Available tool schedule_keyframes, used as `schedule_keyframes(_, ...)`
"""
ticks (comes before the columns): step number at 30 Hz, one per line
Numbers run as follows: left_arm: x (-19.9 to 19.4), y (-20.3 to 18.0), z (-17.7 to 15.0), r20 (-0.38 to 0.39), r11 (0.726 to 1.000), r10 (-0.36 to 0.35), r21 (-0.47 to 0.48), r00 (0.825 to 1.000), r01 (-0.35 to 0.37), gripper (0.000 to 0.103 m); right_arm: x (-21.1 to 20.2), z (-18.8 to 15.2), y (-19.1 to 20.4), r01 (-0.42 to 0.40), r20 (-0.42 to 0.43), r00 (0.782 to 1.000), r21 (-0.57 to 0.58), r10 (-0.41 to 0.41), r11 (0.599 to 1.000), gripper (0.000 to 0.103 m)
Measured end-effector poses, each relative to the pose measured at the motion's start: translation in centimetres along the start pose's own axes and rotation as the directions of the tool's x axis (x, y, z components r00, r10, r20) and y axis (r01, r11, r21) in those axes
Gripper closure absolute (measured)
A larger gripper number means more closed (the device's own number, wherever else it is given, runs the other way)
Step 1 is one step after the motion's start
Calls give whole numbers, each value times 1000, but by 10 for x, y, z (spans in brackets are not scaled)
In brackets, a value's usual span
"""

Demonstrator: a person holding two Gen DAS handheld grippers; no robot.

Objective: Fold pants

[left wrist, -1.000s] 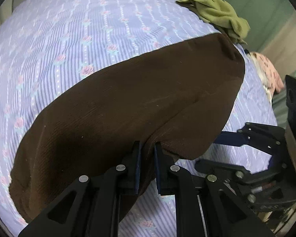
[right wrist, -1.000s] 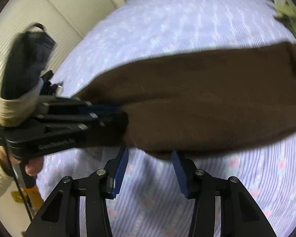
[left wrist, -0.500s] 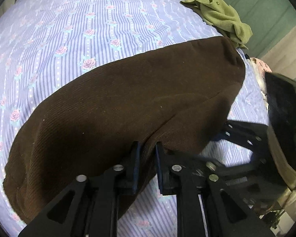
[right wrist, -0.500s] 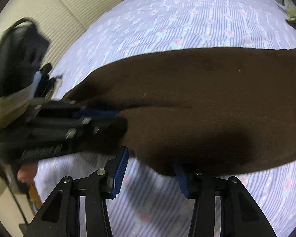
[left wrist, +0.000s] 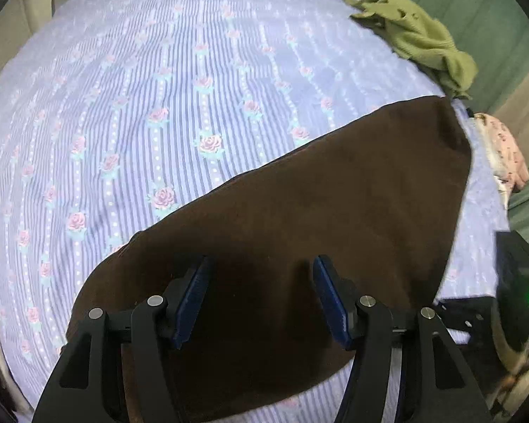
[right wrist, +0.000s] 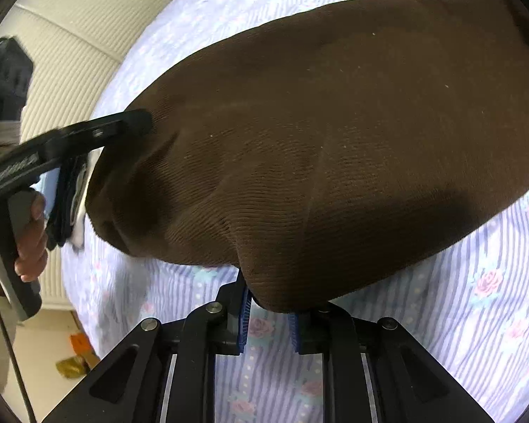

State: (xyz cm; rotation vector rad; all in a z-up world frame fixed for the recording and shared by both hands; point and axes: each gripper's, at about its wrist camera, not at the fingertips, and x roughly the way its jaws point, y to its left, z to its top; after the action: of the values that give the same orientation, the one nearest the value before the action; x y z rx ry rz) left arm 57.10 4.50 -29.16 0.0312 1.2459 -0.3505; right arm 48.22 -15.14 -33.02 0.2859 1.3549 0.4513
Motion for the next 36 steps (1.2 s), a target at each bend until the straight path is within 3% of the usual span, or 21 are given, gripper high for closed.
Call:
schedule_keyframes(5, 28, 1, 7, -41, 998, 68, -10, 997, -68, 43, 8, -14, -7, 4, -24, 1000, 7, -4, 1000, 85)
schedule_keyframes(8, 36, -2, 9, -47, 993, 119, 8, 992, -118, 42, 16, -24, -9, 3, -73, 997, 17, -2, 1000, 93)
schedule_keyframes(9, 35, -6, 11, -42, 991, 136, 16, 990, -136, 42, 18, -27, -7, 25, -91, 996, 4, -25, 1000, 101)
schedule_keyframes(12, 19, -21, 11, -5, 982, 183, 49, 983, -182, 43, 14, -34, 1, 91, -79, 992, -57, -96, 994, 101)
schedule_keyframes(14, -3, -32, 5, 60, 976, 203, 73, 977, -207, 42, -6, -34, -1, 98, -50, 994, -35, -100, 995, 93)
schedule_keyframes(16, -28, -44, -2, 125, 978, 188, 72, 974, -198, 38, -34, -32, -3, 137, 21, 990, -19, -137, 990, 53)
schedule_keyframes(18, -46, -55, -7, 163, 983, 162, 63, 973, -174, 36, -69, -30, -11, 199, 133, 971, 7, -198, 980, 41)
schedule_keyframes(23, -66, -90, -10, 241, 990, 121, 38, 963, -134, 35, -145, 0, -67, 303, 318, 889, 130, -329, 944, 37)
schedule_keyframes(24, -67, -94, -6, 251, 991, 116, 42, 961, -130, 35, -153, 8, -78, 311, 340, 875, 152, -345, 938, 30)
schedule_keyframes(25, -67, -101, -2, 263, 991, 104, 55, 959, -122, 35, -165, 18, -94, 321, 371, 853, 183, -368, 929, 24)
schedule_keyframes(27, -62, -118, 16, 287, 989, 63, 112, 956, -99, 35, -179, 33, -118, 325, 418, 818, 233, -396, 917, 23)
schedule_keyframes(29, -55, -137, 37, 310, 980, 23, 182, 950, -83, 35, -185, 46, -137, 307, 442, 799, 282, -407, 909, 22)
schedule_keyframes(33, -37, -176, 79, 300, 955, -16, 288, 954, -74, 45, -170, 67, -160, 216, 470, 798, 360, -377, 908, 22)
schedule_keyframes(36, -29, -194, 92, 305, 948, -16, 308, 952, -83, 45, -152, 82, -174, 209, 448, 810, 384, -380, 899, 22)
